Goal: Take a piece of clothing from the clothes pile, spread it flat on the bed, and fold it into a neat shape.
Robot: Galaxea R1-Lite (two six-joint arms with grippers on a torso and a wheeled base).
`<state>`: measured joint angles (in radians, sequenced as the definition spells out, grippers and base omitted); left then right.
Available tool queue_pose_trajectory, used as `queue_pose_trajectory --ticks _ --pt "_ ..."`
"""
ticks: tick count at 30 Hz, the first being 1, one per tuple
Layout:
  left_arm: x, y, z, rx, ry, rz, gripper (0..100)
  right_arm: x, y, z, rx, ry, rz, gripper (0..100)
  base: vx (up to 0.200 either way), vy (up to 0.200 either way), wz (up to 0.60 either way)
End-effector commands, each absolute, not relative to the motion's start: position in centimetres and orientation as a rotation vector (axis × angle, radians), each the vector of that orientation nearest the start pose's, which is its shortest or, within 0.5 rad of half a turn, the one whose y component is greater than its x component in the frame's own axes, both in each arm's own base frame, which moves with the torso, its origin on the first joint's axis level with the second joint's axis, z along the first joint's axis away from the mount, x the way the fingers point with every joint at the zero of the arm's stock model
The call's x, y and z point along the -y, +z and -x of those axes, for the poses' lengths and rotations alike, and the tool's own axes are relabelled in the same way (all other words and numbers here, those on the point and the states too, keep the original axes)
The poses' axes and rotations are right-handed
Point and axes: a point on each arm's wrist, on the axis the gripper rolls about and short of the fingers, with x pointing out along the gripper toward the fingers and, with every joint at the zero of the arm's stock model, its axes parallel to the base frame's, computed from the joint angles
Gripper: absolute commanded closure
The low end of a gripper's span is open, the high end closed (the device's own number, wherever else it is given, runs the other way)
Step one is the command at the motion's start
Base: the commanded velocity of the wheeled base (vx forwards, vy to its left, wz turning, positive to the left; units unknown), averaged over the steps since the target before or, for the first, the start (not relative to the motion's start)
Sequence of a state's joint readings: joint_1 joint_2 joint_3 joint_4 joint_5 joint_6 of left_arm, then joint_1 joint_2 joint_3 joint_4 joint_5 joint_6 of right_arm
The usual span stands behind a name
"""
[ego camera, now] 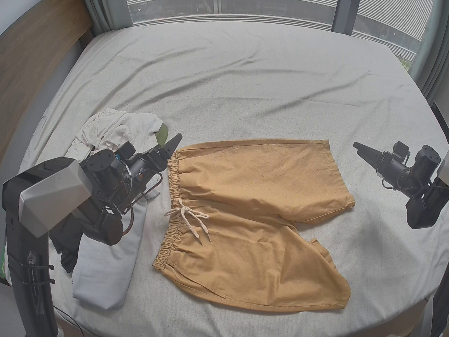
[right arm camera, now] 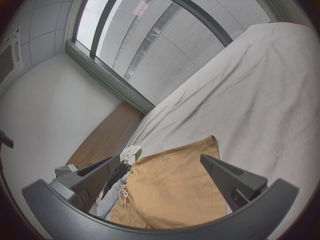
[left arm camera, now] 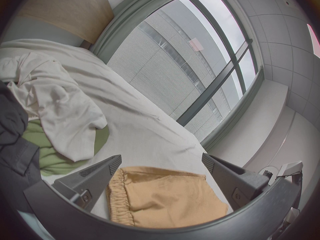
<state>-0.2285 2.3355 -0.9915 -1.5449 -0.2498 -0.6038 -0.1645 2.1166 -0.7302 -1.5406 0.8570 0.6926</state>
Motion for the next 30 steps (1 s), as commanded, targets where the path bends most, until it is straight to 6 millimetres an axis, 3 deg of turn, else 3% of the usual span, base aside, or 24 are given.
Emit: queue_pose_trajectory --ticks 1,6,13,22,30 --pt "9.1 9.4 -36.9 -0.020 -0.516 0.598 0 3.3 12.4 -30.7 -0.149 0.705 -0.596 0 0.000 0.000 0.00" --pt "8.1 10.1 -31.4 -0.153 -0.608 0.595 0 2.5 11.8 -26.3 -0.238 0.719 -0.637 0 0.000 0.000 0.00" --pt "6.6 10.4 -26.6 -0.254 -0.694 0.592 0 1.8 10.8 -24.8 -0.290 0.718 -0.648 0 0.000 0.000 0.00" --pt "6.6 8.8 -26.2 -0.307 -0.691 0.541 0 2.1 8.3 -23.6 -0.338 0.685 -0.552 0 0.000 0.000 0.00" --pt "6.7 7.6 -25.5 -0.340 -0.698 0.461 0 1.9 4.6 -22.9 -0.451 0.671 -0.504 0 0.000 0.000 0.00"
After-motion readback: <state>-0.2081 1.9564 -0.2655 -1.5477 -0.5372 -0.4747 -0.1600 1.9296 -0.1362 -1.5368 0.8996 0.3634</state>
